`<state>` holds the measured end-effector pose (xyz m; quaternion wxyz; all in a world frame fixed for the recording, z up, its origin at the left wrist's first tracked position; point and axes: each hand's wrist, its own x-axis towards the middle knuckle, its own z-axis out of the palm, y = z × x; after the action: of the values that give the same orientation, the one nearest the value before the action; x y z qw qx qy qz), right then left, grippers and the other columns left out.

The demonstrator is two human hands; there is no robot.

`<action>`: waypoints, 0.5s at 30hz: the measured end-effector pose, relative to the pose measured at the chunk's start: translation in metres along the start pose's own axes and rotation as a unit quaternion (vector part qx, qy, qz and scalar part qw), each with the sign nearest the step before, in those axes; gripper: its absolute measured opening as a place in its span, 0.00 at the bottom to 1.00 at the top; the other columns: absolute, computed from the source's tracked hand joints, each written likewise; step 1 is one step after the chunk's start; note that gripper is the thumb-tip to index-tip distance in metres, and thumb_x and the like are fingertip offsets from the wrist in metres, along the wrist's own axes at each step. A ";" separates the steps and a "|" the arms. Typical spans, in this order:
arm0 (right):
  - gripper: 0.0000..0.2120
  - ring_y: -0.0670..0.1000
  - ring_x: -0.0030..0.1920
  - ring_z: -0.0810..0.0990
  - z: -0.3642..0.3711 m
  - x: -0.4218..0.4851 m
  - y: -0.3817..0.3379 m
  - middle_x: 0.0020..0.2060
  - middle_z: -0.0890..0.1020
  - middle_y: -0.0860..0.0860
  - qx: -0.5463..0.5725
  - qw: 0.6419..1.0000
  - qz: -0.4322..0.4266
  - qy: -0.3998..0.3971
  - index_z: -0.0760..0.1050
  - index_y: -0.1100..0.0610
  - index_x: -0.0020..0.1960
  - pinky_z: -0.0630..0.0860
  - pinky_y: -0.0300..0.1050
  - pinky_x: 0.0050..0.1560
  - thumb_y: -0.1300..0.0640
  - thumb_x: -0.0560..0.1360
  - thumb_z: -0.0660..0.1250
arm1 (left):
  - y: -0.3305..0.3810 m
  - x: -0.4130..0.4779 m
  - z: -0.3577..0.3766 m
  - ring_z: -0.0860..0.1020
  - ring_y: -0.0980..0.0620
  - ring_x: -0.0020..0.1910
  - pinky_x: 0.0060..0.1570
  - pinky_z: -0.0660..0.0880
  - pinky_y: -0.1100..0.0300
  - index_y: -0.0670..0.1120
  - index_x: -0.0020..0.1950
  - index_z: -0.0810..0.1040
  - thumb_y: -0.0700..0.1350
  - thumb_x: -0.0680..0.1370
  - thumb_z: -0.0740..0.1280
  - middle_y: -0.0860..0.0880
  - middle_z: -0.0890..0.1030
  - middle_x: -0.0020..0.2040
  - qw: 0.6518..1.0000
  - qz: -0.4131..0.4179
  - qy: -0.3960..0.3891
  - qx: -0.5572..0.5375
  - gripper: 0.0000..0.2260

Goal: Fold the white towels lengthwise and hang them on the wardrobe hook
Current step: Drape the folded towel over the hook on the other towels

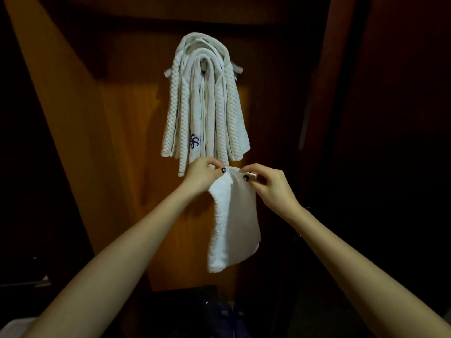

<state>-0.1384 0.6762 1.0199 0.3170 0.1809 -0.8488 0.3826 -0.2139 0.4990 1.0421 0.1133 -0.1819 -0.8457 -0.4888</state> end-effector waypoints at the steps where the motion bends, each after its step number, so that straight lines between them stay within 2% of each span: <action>1: 0.11 0.43 0.44 0.80 0.001 0.000 -0.001 0.46 0.83 0.43 -0.001 1.000 -0.005 0.001 0.82 0.56 0.53 0.75 0.34 0.47 0.67 0.75 0.67 | 0.000 -0.001 0.001 0.69 0.60 0.27 0.22 0.62 0.72 0.46 0.43 0.81 0.38 0.74 0.69 0.55 0.73 0.31 0.999 -0.008 0.008 -0.032 0.03; 3: 0.11 0.44 0.47 0.81 0.003 0.001 -0.002 0.48 0.84 0.46 0.004 1.000 -0.006 0.009 0.83 0.58 0.53 0.75 0.34 0.50 0.68 0.74 0.67 | 0.000 -0.003 0.003 0.69 0.59 0.27 0.21 0.63 0.72 0.46 0.43 0.81 0.34 0.73 0.68 0.54 0.73 0.32 0.995 -0.024 0.027 -0.098 0.07; 7: 0.09 0.41 0.52 0.81 0.016 0.001 -0.006 0.48 0.84 0.46 0.063 0.997 0.022 0.043 0.82 0.58 0.53 0.75 0.34 0.54 0.66 0.75 0.68 | 0.000 -0.011 0.009 0.75 0.55 0.35 0.26 0.69 0.71 0.47 0.44 0.80 0.32 0.72 0.67 0.50 0.78 0.42 0.974 -0.048 0.075 -0.206 0.10; 9: 0.07 0.41 0.50 0.81 0.025 0.002 -0.007 0.47 0.84 0.46 0.098 0.992 0.038 0.066 0.82 0.57 0.52 0.76 0.35 0.53 0.63 0.75 0.69 | -0.001 -0.018 0.015 0.79 0.54 0.42 0.33 0.72 0.73 0.50 0.47 0.80 0.34 0.73 0.68 0.50 0.80 0.46 0.970 -0.031 0.048 -0.237 0.10; 11: 0.06 0.41 0.48 0.82 0.030 0.003 -0.006 0.45 0.85 0.46 0.128 0.987 0.052 0.085 0.82 0.57 0.52 0.76 0.34 0.51 0.63 0.75 0.69 | -0.004 -0.024 0.017 0.82 0.55 0.47 0.42 0.75 0.71 0.50 0.56 0.79 0.38 0.74 0.69 0.48 0.82 0.50 0.961 -0.005 -0.010 -0.275 0.13; 13: 0.07 0.41 0.47 0.82 0.031 0.004 -0.004 0.43 0.85 0.44 0.154 0.981 0.064 0.104 0.83 0.55 0.50 0.75 0.32 0.49 0.64 0.75 0.69 | -0.013 -0.028 0.019 0.82 0.53 0.50 0.48 0.77 0.64 0.52 0.63 0.76 0.39 0.76 0.68 0.46 0.83 0.52 0.941 0.005 -0.069 -0.332 0.17; 15: 0.08 0.40 0.48 0.82 0.030 0.006 0.000 0.44 0.85 0.43 0.165 0.977 0.070 0.117 0.82 0.54 0.49 0.75 0.32 0.50 0.65 0.75 0.68 | -0.024 -0.030 0.022 0.81 0.50 0.50 0.50 0.77 0.56 0.54 0.65 0.73 0.36 0.78 0.65 0.46 0.84 0.51 0.914 -0.015 -0.100 -0.394 0.19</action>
<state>-0.1544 0.6530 1.0092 0.3521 0.1245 -0.7417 0.5572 -0.1969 0.5014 1.0008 -0.0597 -0.2467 -0.5941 -0.7633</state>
